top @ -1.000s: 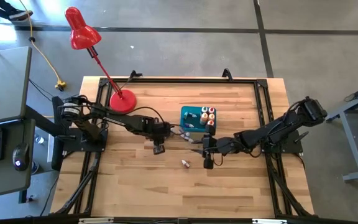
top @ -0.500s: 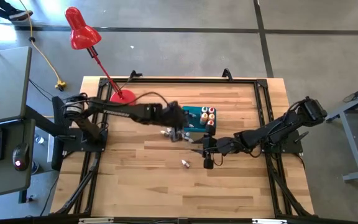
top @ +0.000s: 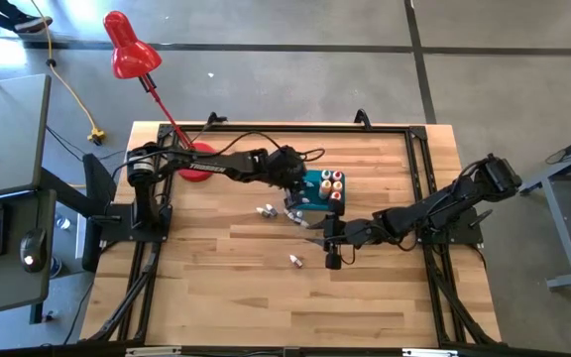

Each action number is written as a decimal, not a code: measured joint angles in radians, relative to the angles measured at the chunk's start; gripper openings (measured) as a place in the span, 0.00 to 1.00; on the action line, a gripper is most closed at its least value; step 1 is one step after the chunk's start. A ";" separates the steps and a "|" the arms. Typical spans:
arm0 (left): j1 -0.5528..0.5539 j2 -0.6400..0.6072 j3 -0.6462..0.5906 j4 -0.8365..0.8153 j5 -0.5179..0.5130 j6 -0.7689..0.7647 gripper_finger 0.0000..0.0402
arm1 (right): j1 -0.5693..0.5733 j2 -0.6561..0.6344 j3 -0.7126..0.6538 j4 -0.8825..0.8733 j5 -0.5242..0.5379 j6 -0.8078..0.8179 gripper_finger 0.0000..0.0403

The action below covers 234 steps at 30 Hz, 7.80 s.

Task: Pick & Place food coloring
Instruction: Put the small green food coloring bottle into the blue bin, then put the top small white food coloring bottle into the blue bin

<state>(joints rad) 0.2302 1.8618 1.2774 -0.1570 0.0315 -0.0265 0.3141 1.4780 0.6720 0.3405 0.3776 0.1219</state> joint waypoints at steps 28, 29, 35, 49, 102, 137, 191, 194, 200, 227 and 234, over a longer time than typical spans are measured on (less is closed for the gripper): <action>-0.264 -0.285 -0.325 -0.256 -0.262 0.151 0.34 | 0.001 0.052 0.001 0.004 -0.021 0.062 0.35; -0.263 -0.285 -0.356 -0.214 -0.279 0.155 0.34 | 0.001 0.052 0.001 0.005 -0.021 0.062 0.35; -0.204 -0.286 -0.423 -0.094 -0.158 0.181 0.34 | 0.000 0.052 0.001 0.020 -0.021 0.061 0.35; -0.083 -0.216 -0.420 -0.119 -0.017 0.224 0.34 | -0.002 0.052 0.001 0.015 -0.018 0.056 0.35; -0.058 -0.030 -0.040 0.183 -0.093 0.259 0.12 | -0.019 0.053 0.001 0.005 -0.005 0.053 0.35; -0.126 -0.040 -0.137 -0.326 -0.302 -0.071 0.38 | 0.086 -0.247 0.001 -0.426 0.241 0.306 0.35; -0.034 0.006 -0.211 -0.032 -0.271 -0.132 0.33 | 0.085 -0.246 0.001 -0.424 0.258 0.281 0.35; -0.033 0.006 -0.214 -0.027 -0.273 -0.108 0.25 | 0.085 -0.246 0.001 -0.424 0.257 0.281 0.35; -0.034 0.006 -0.214 -0.021 -0.261 -0.082 0.04 | 0.085 -0.246 0.001 -0.423 0.256 0.281 0.35; -0.110 -0.123 -0.012 -0.023 -0.210 0.076 0.02 | 0.085 -0.246 0.001 -0.405 0.243 0.264 0.35; -0.105 -0.009 0.021 0.046 -0.211 0.086 0.08 | 0.085 -0.246 0.001 -0.401 0.240 0.276 0.35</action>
<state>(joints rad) 0.1252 1.8523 1.2988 -0.1108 -0.1794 0.0594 0.3992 1.2320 0.6731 -0.0605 0.6177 0.3979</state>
